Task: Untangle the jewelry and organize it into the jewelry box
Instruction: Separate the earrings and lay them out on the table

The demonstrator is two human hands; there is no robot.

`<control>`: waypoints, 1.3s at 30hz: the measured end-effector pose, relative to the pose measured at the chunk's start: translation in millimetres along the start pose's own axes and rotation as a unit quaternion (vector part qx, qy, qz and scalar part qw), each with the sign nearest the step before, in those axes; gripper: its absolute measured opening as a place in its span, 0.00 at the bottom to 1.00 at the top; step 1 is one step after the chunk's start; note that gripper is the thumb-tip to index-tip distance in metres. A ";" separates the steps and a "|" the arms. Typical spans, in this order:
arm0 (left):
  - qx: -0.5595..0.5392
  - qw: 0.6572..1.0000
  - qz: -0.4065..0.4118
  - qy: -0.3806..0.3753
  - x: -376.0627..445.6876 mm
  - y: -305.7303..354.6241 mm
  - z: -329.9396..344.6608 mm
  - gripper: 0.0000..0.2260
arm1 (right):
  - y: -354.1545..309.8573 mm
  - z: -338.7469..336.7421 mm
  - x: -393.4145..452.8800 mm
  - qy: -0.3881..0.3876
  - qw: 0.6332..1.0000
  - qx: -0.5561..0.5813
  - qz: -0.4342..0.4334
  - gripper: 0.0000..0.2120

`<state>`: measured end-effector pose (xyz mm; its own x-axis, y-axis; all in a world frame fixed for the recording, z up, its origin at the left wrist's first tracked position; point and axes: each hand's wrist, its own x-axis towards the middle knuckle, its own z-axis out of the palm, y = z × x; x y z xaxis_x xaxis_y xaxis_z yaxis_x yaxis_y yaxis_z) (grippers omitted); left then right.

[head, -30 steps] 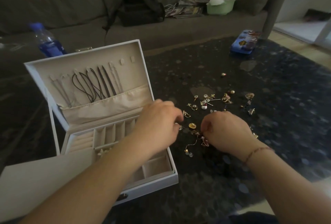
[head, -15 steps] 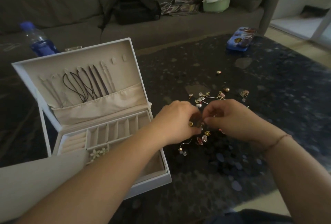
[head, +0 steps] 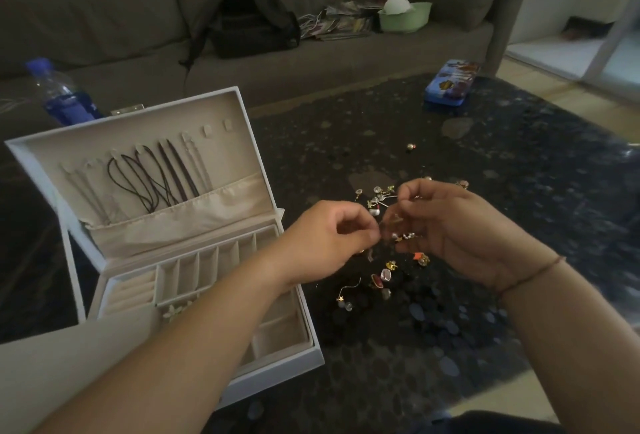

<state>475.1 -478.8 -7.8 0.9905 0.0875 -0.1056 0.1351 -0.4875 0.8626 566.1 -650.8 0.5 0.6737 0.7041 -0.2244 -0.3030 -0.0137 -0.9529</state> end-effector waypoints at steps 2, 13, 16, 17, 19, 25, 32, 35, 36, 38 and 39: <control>-0.002 1.000 0.013 0.011 -3.1 3.5 -1.7 0.05 | 0.2 -0.2 0.5 0.002 1.000 -0.003 0.009 0.10; -0.146 0.987 -0.045 0.055 -1.1 8.0 -3.9 0.09 | 8.4 3.0 3.5 -0.056 0.997 0.025 0.042 0.13; -0.108 0.990 -0.042 0.081 -0.1 8.2 -7.2 0.08 | 10.6 2.3 3.9 -0.075 0.996 0.001 0.039 0.08; -0.099 0.991 -0.041 0.086 -0.3 8.5 -8.3 0.07 | 10.6 1.9 3.6 -0.074 0.997 -0.009 0.034 0.07; -0.086 0.992 -0.040 0.088 -1.5 9.1 -11.3 0.07 | 10.6 1.5 3.3 -0.059 0.997 -0.039 0.021 0.07; -0.071 0.994 -0.029 0.083 -6.7 13.1 -20.2 0.07 | 16.5 -0.5 3.7 -0.009 0.891 -0.452 0.030 0.08; -0.150 0.985 -0.042 0.074 -18.6 8.2 -34.3 0.10 | 24.5 -1.8 3.1 -0.020 0.785 -0.617 0.051 0.14; -0.241 0.967 -0.058 0.056 -26.4 7.7 -37.1 0.09 | 24.2 -3.3 0.8 -0.029 0.782 -0.621 0.047 0.16; -0.268 0.961 -0.057 0.044 -29.8 7.8 -39.0 0.08 | 23.5 -3.5 -0.3 -0.034 0.780 -0.624 0.046 0.16; -0.320 0.946 -0.058 0.003 -36.6 5.1 -45.2 0.11 | 22.4 -3.3 -2.2 -0.044 0.771 -0.633 0.047 0.15; -0.346 0.936 -0.058 -0.021 -40.1 1.9 -49.5 0.13 | 22.6 -2.8 -2.1 -0.042 0.766 -0.641 0.042 0.14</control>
<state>434.5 -440.2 22.6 0.9720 0.0643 -0.2260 0.2088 0.2051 0.9562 559.6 -654.5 -21.2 0.6269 0.7044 -0.3329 0.6025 -0.7092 -0.3661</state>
